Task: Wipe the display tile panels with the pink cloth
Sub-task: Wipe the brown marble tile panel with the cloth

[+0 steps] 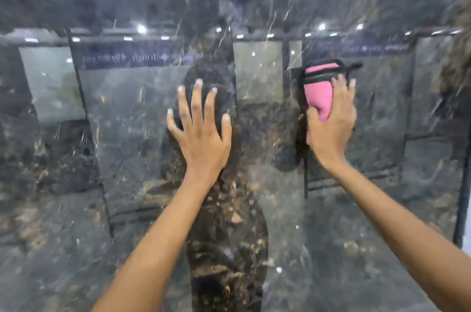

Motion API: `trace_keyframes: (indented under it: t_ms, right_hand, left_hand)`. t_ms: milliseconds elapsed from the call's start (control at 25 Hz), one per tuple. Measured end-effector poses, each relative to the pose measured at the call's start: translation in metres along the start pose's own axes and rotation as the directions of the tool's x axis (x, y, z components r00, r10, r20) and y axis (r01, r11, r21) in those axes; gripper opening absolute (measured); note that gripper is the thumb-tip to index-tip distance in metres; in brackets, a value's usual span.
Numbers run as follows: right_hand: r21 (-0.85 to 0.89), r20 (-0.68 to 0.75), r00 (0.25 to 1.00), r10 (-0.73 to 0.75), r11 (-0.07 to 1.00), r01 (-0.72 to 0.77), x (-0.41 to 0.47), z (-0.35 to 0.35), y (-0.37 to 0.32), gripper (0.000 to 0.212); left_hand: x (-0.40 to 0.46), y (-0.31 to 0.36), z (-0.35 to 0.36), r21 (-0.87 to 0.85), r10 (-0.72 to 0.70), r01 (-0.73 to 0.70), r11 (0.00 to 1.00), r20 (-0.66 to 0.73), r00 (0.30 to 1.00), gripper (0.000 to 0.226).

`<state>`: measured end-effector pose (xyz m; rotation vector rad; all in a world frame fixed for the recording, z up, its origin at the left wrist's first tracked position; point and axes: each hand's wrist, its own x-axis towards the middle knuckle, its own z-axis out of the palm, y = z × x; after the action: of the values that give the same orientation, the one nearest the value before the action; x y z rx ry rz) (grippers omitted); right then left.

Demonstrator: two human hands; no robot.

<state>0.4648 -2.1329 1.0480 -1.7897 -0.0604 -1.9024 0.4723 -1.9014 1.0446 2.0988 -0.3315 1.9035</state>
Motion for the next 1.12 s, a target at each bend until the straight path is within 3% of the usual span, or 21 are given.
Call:
trace_keyframes:
  t_ms: [40,80,120,160,200,240,320,400,440,520,560,640,720,760,800,880,920,960,1040,1080,1120]
  right_hand:
    - [0.054,0.008,0.999,0.042,0.998,-0.043,-0.001,0.005,-0.020,0.069]
    - [0.048,0.083,0.989,-0.125,0.991,0.121,-0.007,0.009,-0.031,0.069]
    - [0.036,0.198,0.886,-0.419,0.906,0.421,-0.013,0.009,-0.032,0.069]
    - [0.017,0.310,0.713,-0.629,0.753,0.658,-0.010,0.005,-0.025,0.069]
    - [-0.001,0.346,0.633,-0.692,0.675,0.738,0.010,-0.001,-0.017,0.070]
    - [-0.057,0.306,0.682,-0.665,0.702,0.710,0.036,-0.004,-0.007,0.071]
    - [-0.120,0.101,0.957,-0.272,0.952,0.283,0.095,-0.001,0.003,0.072]
    - [-0.008,-0.044,0.983,0.181,0.983,-0.181,0.157,-0.003,-0.012,0.068]
    - [0.030,-0.051,0.979,0.197,0.980,-0.196,0.173,0.000,-0.025,0.066]
    - [0.036,0.051,0.991,-0.121,0.992,0.119,0.174,0.012,-0.046,0.065]
    - [0.068,0.151,0.923,-0.355,0.935,0.348,0.156,0.017,-0.052,0.066]
    - [0.156,0.327,0.633,-0.702,0.700,0.696,0.101,0.019,-0.048,0.067]
    - [0.226,0.467,0.328,-0.821,0.469,0.854,0.084,0.005,-0.025,0.064]
    - [0.210,0.437,0.300,-0.848,0.421,0.883,0.097,-0.001,-0.013,0.061]
    - [0.153,0.388,0.410,-0.826,0.496,0.855,0.114,-0.006,0.000,0.058]
    - [0.032,0.200,0.801,-0.564,0.821,0.570,0.156,-0.015,0.021,0.059]
    - [0.000,0.105,0.927,-0.361,0.932,0.363,0.167,-0.020,0.025,0.062]
    - [-0.025,0.046,0.975,-0.219,0.975,0.220,0.164,-0.020,0.026,0.065]
    - [-0.076,0.098,0.950,-0.297,0.949,0.305,0.126,-0.012,0.027,0.069]
    - [-0.096,0.196,0.858,-0.475,0.861,0.499,0.097,-0.011,0.029,0.071]
    - [-0.081,0.318,0.692,-0.648,0.708,0.701,0.071,-0.016,0.031,0.074]
  left_hand:
    - [0.028,0.003,0.000,0.005,0.029,-0.029,1.000,-0.018,0.999,0.055]
    - [0.049,0.003,0.001,0.019,0.046,-0.046,0.999,-0.029,0.998,0.056]
    - [0.065,0.002,0.004,0.036,0.060,-0.059,0.998,-0.040,0.997,0.058]
    - [0.073,0.000,0.009,0.059,0.067,-0.065,0.996,-0.036,0.997,0.059]
    - [0.077,-0.001,0.013,0.083,0.066,-0.064,0.994,-0.025,0.998,0.059]
    - [0.078,-0.001,0.017,0.098,0.062,-0.061,0.993,-0.017,0.998,0.059]
    - [0.078,-0.001,0.021,0.108,0.057,-0.055,0.993,-0.020,0.998,0.059]
    - [0.079,0.001,0.020,0.114,0.057,-0.054,0.992,-0.027,0.998,0.059]
    - [0.079,0.001,0.020,0.111,0.058,-0.054,0.992,-0.032,0.998,0.059]
    - [0.081,0.001,0.020,0.103,0.056,-0.051,0.993,-0.046,0.997,0.058]
    - [0.082,0.001,0.021,0.102,0.055,-0.050,0.994,-0.047,0.997,0.058]
    - [0.082,0.001,0.021,0.105,0.058,-0.052,0.993,-0.048,0.997,0.057]
    - [0.081,0.002,0.020,0.091,0.057,-0.053,0.995,-0.044,0.997,0.056]
    - [0.081,0.002,0.020,0.086,0.062,-0.058,0.995,-0.042,0.997,0.056]
    - [0.081,0.002,0.021,0.084,0.064,-0.060,0.995,-0.044,0.997,0.056]
    - [0.079,0.003,0.020,0.074,0.052,-0.050,0.996,-0.034,0.998,0.057]
    - [0.072,0.005,0.021,0.071,0.051,-0.050,0.996,-0.019,0.998,0.058]
    - [0.062,0.006,0.022,0.071,0.058,-0.058,0.996,0.000,0.998,0.060]
    - [0.032,0.009,0.025,0.078,0.074,-0.077,0.994,0.037,0.997,0.064]
    - [0.019,0.009,0.026,0.088,0.079,-0.083,0.993,0.047,0.996,0.066]
    - [0.009,0.008,0.026,0.099,0.082,-0.087,0.991,0.050,0.995,0.067]
